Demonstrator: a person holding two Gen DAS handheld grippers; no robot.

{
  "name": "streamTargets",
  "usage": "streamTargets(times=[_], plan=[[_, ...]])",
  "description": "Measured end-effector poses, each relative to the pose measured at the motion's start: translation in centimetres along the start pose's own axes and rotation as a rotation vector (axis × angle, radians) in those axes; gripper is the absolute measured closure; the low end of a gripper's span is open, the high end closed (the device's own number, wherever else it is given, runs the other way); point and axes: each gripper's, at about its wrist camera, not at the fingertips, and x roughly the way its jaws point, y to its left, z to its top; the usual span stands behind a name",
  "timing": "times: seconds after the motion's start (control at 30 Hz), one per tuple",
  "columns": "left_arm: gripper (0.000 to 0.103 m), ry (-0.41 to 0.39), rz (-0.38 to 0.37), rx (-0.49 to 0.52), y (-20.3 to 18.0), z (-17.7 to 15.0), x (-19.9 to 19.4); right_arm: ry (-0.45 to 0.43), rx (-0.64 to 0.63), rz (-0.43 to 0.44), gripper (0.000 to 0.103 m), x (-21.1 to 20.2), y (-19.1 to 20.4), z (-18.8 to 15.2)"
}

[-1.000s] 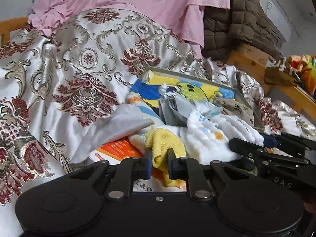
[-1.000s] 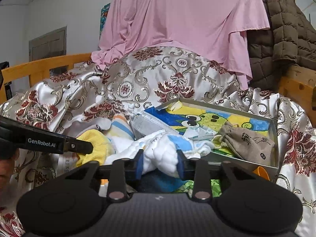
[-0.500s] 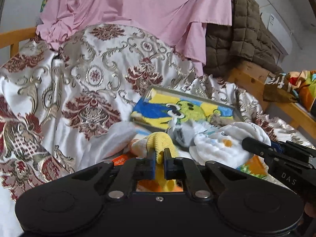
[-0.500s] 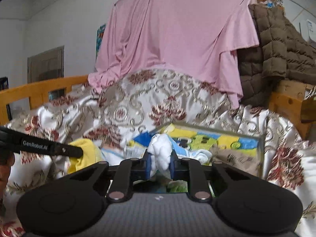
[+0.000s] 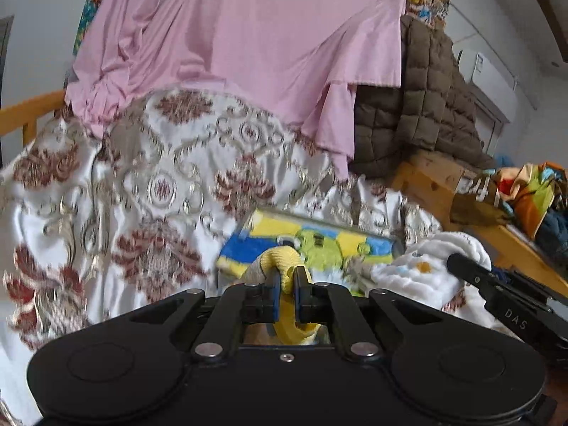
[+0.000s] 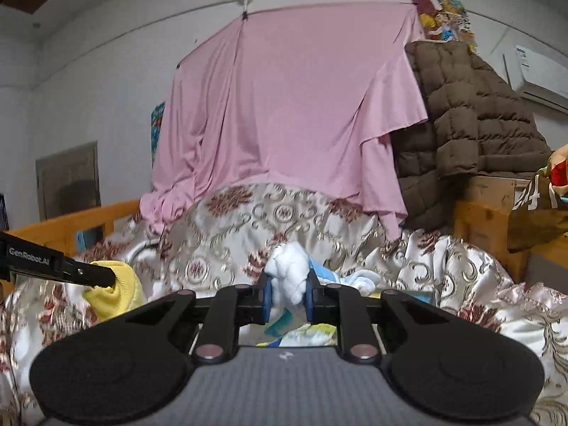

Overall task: Organize soft objects
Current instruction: 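Carry sock and cloth into the cartoon tray and open both tools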

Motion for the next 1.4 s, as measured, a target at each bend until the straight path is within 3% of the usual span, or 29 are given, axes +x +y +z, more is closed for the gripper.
streamTargets(times=[0.3, 0.73, 0.97, 1.2, 1.4], plan=[[0.096, -0.076, -0.017, 0.031, -3.2, 5.1, 3.3, -0.045, 0.121, -0.022, 0.083, 4.6, -5.5, 0.0], [0.096, -0.147, -0.06, 0.08, -8.9, 9.4, 15.9, -0.011, 0.284, -0.077, 0.083, 11.0, -12.4, -4.7], [0.095, -0.111, -0.068, 0.112, -11.0, 7.6, 21.3, 0.032, 0.361, -0.072, 0.083, 12.5, -14.2, -6.1], [0.095, 0.001, -0.03, 0.094, -10.4, 3.8, 24.9, 0.153, 0.412, -0.08, 0.081, 14.3, -15.1, -6.9], [0.095, 0.106, 0.02, 0.067, -8.4, 1.4, 26.8, 0.227, 0.446, -0.057, 0.074, 15.3, -15.2, -7.8]])
